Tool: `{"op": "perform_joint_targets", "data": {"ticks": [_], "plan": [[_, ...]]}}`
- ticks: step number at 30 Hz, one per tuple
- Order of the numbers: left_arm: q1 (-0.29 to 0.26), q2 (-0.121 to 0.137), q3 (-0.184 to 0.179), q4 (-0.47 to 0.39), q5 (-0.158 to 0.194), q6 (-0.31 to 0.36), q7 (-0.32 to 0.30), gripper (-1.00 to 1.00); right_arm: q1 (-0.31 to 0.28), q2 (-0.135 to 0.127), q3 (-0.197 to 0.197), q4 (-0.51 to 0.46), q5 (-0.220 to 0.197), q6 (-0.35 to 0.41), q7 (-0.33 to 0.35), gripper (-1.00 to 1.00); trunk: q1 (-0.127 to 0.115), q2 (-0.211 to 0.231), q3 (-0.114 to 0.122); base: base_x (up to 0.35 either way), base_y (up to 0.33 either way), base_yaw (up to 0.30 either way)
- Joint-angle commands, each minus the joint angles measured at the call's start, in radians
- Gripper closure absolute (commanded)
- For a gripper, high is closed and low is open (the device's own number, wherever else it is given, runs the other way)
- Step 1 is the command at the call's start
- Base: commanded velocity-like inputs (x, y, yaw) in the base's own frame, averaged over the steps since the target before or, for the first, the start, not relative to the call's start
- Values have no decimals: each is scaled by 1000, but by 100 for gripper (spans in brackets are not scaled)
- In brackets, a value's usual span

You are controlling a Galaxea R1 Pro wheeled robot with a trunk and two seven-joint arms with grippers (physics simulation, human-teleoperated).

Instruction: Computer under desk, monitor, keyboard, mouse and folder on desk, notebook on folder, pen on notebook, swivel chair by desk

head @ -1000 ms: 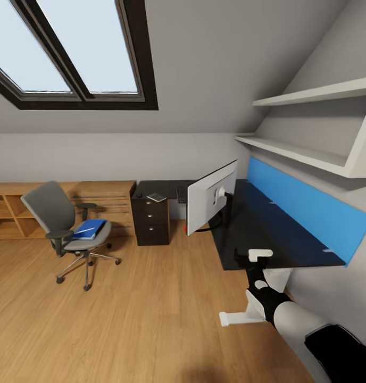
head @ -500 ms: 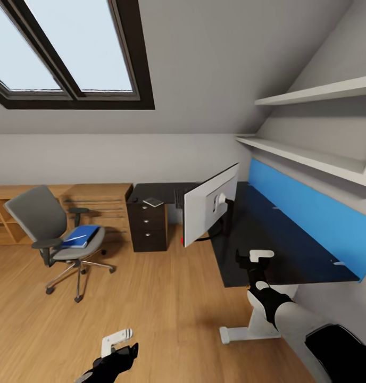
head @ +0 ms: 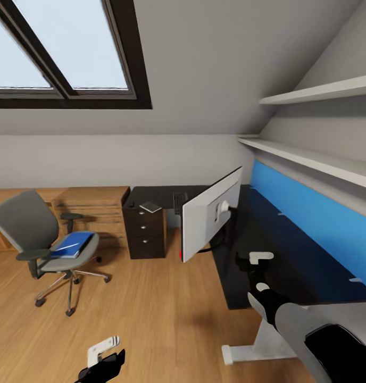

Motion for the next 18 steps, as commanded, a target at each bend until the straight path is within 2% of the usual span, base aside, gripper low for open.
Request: {"op": "perform_joint_targets", "data": {"ticks": [1,2,4,7,9,10,11,13,14,15,18], "plan": [[0,-1,0,-3,10,3,6,-100,-1,-1,9,0,-7,-2,-3,-100,1,-2,-2,172,-123,0],[0,-1,-1,-3,10,3,6,-100,-1,-1,9,0,-7,-2,-3,-100,1,-2,-2,138,-98,0],[0,-3,-28,-32,10,4,8,-100,-1,-2,8,-1,-8,-1,-3,-100,1,-2,-2,32,-23,0],[0,-3,-57,-104,13,26,13,-100,-1,-4,7,-1,-8,-1,-3,-100,1,-2,-2,12,-8,0],[-3,-8,-63,-178,16,116,16,-100,-1,-5,7,-1,-8,-1,-3,-100,1,-2,-2,4,-3,0],[-7,-13,-64,-192,16,152,17,-100,-1,-5,7,-1,-8,-1,-3,-100,1,-2,-2,2,-2,0],[-25,-27,-65,-211,16,230,18,-100,-1,-5,7,0,-8,0,-3,-100,1,-2,-2,2,-1,0],[-51,-40,-64,-223,15,301,19,-100,-1,-5,7,0,-8,3,-3,-100,1,-2,-2,1,-1,0],[-78,-49,-57,-230,16,354,20,-100,-1,-5,7,-1,-8,7,-3,-100,1,-2,-2,0,0,0],[-115,-63,-31,-237,14,407,20,-100,-1,-5,7,-1,-8,17,-3,-100,1,-2,-2,0,0,0],[-128,-66,-21,-226,10,399,19,-100,-1,-5,7,-1,-8,33,-3,-100,1,-2,-2,0,0,0]]}}
